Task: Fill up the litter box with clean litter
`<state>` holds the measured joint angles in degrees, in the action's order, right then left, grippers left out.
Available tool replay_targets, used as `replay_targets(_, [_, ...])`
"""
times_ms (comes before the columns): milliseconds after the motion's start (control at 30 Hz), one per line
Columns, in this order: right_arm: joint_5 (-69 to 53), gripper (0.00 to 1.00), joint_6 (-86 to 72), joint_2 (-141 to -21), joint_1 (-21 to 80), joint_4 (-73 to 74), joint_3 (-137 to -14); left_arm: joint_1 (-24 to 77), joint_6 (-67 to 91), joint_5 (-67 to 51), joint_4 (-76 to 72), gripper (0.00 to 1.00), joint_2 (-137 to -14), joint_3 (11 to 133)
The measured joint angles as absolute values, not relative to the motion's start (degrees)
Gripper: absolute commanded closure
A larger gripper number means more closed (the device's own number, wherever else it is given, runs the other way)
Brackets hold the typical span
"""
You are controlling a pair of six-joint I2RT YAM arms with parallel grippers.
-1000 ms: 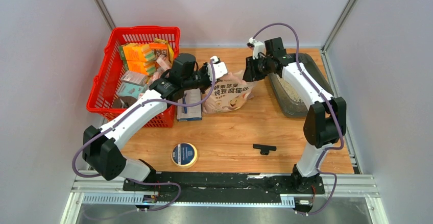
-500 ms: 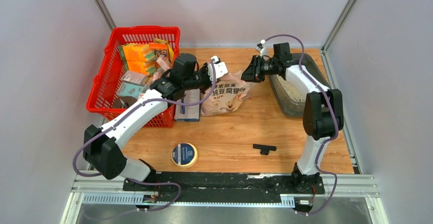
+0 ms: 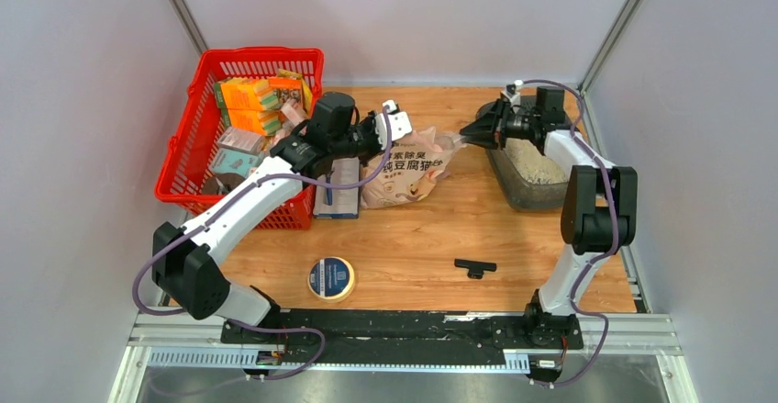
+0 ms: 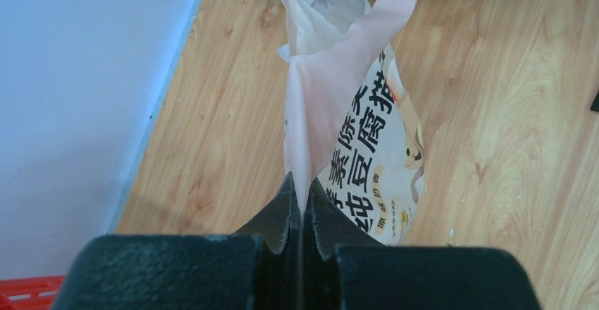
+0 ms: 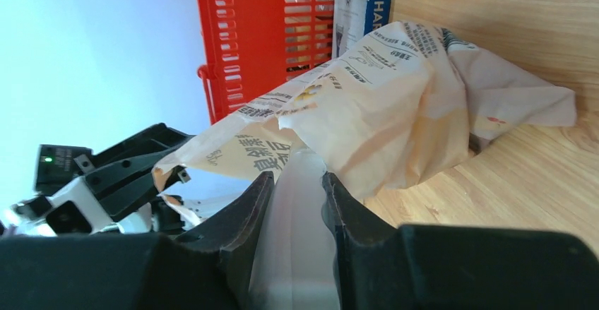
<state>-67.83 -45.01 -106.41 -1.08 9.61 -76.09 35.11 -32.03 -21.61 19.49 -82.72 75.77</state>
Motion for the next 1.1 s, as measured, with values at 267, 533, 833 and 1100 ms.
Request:
replay_targets(267, [-71.29,1.00,-57.84,-105.32,-5.80,-6.59,-69.52,35.20,-35.83,-20.84,22.55,1.00,-83.07,77.56])
replay_targets(533, [-74.11,1.00,-69.17,-105.34,-7.81,-20.14,-67.31,35.22,-37.82,-20.38,24.97,1.00,-84.27,79.70])
replay_targets(833, [-76.18,1.00,-72.99,-105.32,-10.35,-24.34,-66.52,35.22,-39.51,-20.12,25.47,1.00,-84.99,80.42])
replay_targets(1100, [-77.10,1.00,-73.80,-104.33,-13.37,-24.80,-64.38,35.27,-40.49,-20.16,25.82,1.00,-85.65,81.19])
